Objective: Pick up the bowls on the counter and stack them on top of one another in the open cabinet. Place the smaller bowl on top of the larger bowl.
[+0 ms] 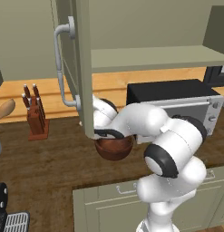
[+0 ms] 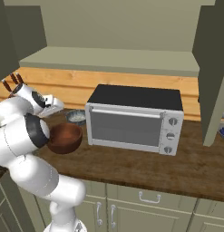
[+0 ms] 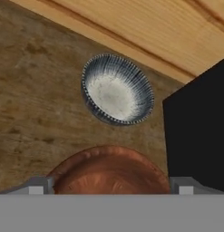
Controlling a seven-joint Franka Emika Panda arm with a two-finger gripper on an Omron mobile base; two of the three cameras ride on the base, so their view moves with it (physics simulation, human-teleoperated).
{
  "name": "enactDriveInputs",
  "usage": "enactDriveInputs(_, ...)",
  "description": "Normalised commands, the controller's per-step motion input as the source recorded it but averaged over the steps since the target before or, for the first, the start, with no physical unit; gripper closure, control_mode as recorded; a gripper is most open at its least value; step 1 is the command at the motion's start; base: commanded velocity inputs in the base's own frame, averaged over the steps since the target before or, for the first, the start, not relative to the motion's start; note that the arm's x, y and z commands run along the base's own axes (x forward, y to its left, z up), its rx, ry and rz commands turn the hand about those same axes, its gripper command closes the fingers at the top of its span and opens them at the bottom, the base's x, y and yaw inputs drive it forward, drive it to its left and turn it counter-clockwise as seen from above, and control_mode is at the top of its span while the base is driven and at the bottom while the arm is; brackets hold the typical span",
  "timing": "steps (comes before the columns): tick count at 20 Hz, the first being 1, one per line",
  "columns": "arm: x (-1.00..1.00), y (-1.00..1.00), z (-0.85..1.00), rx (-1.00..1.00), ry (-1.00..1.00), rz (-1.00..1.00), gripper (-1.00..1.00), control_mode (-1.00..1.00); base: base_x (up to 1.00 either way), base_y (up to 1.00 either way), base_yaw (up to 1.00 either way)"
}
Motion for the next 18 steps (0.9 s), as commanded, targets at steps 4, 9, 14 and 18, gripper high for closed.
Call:
enactDriveInputs(4, 0.39, 0.0, -0.45, -0.05, 0.0, 0.0, -1.0, -1.0, 0.0, 0.0, 0.0)
enactDriveInputs(9, 0.41, 0.0, -0.34, -0.04, 0.0, 0.0, -1.0, -1.0, 0.0, 0.0, 0.0)
enactDriveInputs(14, 0.55, -0.05, -0.29, 0.0, 0.0, 0.0, -1.0, -1.0, 0.0, 0.0, 0.0)
enactDriveInputs(18, 0.45, -0.05, -0.35, 0.0, 0.0, 0.0, -1.0, -1.0, 0.0, 0.0, 0.0)
